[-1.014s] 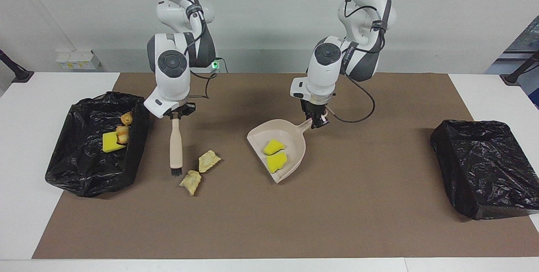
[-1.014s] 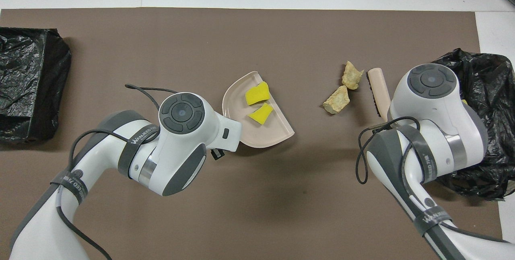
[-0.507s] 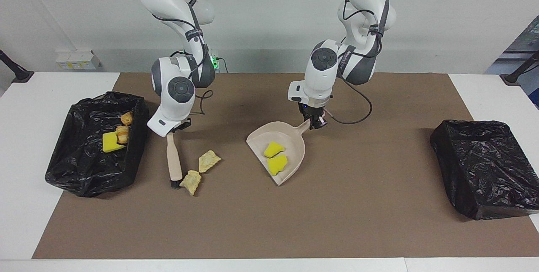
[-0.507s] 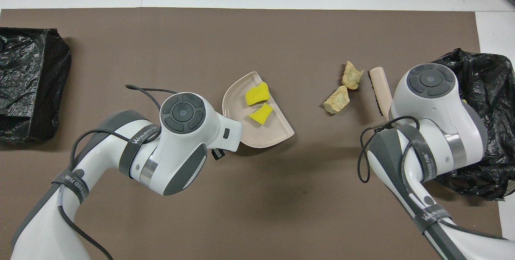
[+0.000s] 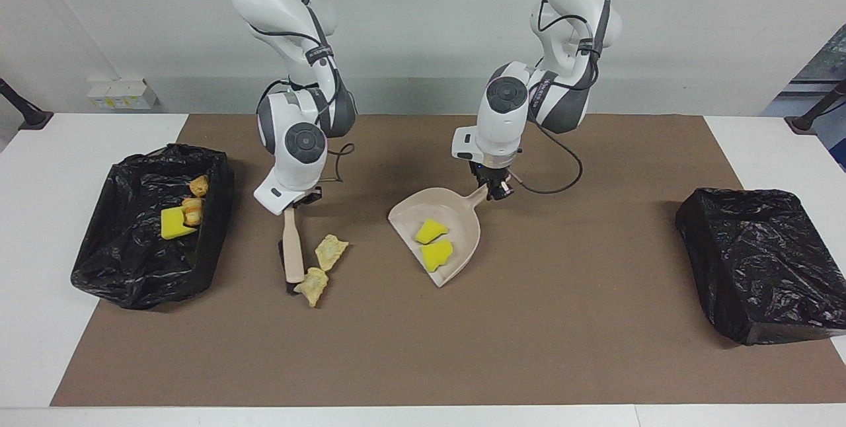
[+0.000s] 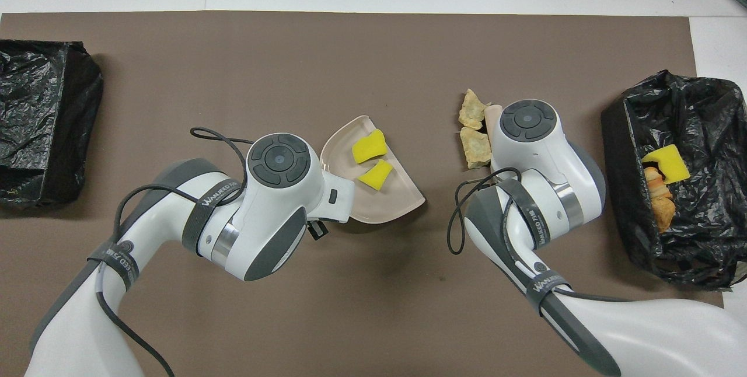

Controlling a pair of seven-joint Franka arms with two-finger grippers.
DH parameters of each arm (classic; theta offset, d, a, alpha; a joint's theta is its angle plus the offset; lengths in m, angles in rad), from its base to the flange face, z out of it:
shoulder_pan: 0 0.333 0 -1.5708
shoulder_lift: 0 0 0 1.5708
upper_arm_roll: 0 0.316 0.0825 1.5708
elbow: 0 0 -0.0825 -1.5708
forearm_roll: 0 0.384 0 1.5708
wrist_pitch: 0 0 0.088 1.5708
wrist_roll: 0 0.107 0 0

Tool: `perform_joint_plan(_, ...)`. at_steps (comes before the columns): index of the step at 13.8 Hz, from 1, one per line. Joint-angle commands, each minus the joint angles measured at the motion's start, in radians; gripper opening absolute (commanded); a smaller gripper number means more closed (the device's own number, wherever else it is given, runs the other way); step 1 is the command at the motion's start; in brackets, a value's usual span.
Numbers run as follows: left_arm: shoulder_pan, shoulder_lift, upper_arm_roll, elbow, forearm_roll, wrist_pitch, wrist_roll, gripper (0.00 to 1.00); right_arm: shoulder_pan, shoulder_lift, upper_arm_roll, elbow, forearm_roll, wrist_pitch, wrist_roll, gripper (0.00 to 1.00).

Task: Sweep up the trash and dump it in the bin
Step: 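Sweep the bread chunks with the right gripper toward the dustpan, then brush the bread chunks into the dustpan held by the left gripper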

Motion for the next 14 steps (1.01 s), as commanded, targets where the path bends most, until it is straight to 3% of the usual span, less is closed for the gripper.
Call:
perform_joint_plan(1,-0.012,-0.023,0.007,-0.022,0.021,-0.035,0.01,0.0,0.035,0.035,0.009,0.021,0.081,-0.004,0.008,0.0)
perform_joint_plan(6,-0.012,-0.023,0.007,-0.02,0.04,-0.035,0.027,0.0,0.155,0.012,0.029,0.016,0.119,-0.013,-0.192,0.0)
perform_joint_plan(9,-0.011,-0.021,0.007,-0.019,0.044,-0.024,0.036,0.0,0.156,0.004,0.084,0.041,0.124,-0.039,-0.228,0.0)
perform_joint_plan(14,0.003,-0.015,0.007,-0.019,0.044,0.0,0.058,0.0,0.063,-0.046,0.083,0.119,0.148,-0.229,-0.281,0.0)
